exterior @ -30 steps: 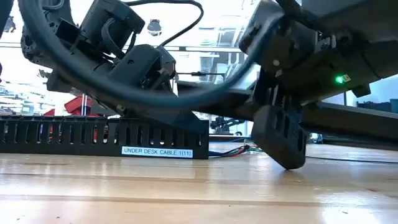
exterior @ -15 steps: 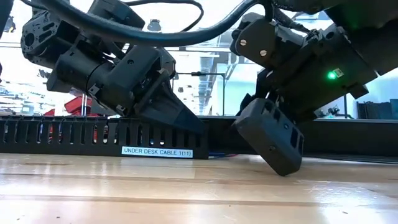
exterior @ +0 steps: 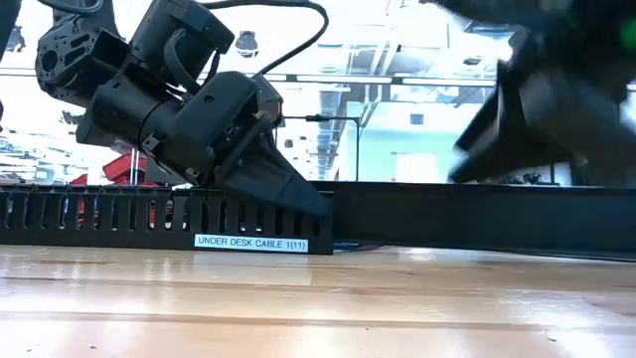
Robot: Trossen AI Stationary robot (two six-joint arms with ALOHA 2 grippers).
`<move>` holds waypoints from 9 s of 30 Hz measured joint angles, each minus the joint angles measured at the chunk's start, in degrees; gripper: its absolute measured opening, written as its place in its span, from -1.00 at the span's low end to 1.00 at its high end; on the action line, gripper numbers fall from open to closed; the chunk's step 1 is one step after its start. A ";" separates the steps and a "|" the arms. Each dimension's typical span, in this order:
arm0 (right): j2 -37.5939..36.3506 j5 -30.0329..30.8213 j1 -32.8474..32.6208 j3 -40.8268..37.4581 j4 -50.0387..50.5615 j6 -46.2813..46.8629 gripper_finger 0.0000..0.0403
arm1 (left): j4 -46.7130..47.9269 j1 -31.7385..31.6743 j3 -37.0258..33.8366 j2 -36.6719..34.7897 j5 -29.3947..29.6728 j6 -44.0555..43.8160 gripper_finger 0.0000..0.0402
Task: Ziptie cables
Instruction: Close the black cable duct with the black cable duct cover
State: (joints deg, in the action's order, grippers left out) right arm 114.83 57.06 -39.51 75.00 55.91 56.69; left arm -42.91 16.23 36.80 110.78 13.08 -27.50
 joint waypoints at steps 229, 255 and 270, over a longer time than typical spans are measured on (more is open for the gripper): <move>-11.28 -44.13 30.14 -37.76 -84.46 -43.20 0.55 | 0.00 -0.39 0.02 0.00 0.88 -9.74 0.48; -6.82 -42.32 29.53 -34.50 -80.59 -44.59 0.06 | -0.02 -0.39 0.00 0.00 2.58 -9.12 0.48; -15.25 -40.96 29.51 -33.87 -73.78 -46.29 0.06 | -0.29 -0.39 -0.02 0.03 2.54 -6.81 0.48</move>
State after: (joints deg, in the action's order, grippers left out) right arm 99.57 16.10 -10.00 41.12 -17.88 10.39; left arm -43.20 15.84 36.78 110.81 15.62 -34.31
